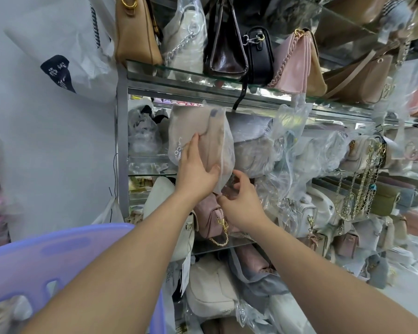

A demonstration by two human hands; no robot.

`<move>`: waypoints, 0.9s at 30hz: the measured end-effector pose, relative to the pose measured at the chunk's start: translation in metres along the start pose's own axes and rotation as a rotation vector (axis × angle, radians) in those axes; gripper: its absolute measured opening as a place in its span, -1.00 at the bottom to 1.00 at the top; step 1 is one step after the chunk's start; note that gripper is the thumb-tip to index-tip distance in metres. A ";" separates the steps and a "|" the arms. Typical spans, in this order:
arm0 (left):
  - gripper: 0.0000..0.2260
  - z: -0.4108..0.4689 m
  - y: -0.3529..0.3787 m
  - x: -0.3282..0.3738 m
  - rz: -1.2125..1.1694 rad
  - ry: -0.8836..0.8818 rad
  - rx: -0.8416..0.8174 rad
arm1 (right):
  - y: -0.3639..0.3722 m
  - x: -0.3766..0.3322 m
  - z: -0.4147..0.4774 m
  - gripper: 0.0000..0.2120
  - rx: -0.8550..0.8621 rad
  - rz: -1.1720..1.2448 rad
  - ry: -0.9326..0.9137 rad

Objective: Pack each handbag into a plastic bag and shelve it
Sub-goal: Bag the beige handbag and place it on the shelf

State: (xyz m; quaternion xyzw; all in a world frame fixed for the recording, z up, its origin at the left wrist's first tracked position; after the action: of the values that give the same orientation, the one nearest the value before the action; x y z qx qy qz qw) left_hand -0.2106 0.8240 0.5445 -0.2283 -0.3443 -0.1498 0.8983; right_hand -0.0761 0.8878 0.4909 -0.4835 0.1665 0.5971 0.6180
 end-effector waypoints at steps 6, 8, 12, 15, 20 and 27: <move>-0.21 -0.008 -0.007 -0.001 -0.068 -0.113 0.050 | -0.011 0.004 -0.013 -0.30 0.014 -0.080 -0.001; -0.24 -0.014 -0.011 -0.001 -0.078 -0.141 0.076 | -0.016 0.005 -0.016 -0.31 0.021 -0.105 0.009; -0.59 -0.036 -0.020 -0.007 0.003 -0.175 0.191 | -0.019 0.012 -0.031 -0.50 -0.030 -0.143 0.048; -0.90 -0.059 -0.021 -0.005 -0.005 -0.183 0.150 | -0.020 0.016 -0.044 -0.70 -0.054 -0.137 0.074; -0.93 -0.102 -0.026 -0.009 0.001 -0.224 0.003 | -0.025 0.009 -0.069 -0.82 -0.048 -0.082 0.037; -0.93 -0.190 -0.031 -0.045 -0.010 -0.298 -0.210 | -0.021 0.013 -0.124 -0.88 -0.112 -0.130 -0.048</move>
State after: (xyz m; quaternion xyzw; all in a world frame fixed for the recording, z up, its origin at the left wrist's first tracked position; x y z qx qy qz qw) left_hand -0.1514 0.7046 0.3983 -0.3387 -0.4573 -0.1539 0.8077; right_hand -0.0079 0.8006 0.4296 -0.5126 0.0864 0.5755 0.6313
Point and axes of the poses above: each hand's wrist, its own z-axis towards the middle knuckle, its own y-axis out of the palm, x = y × z, the point moved 6 cm from there along z, towards the middle knuckle, and after that the axes turned 4 degrees about x, right-handed, at the moved point
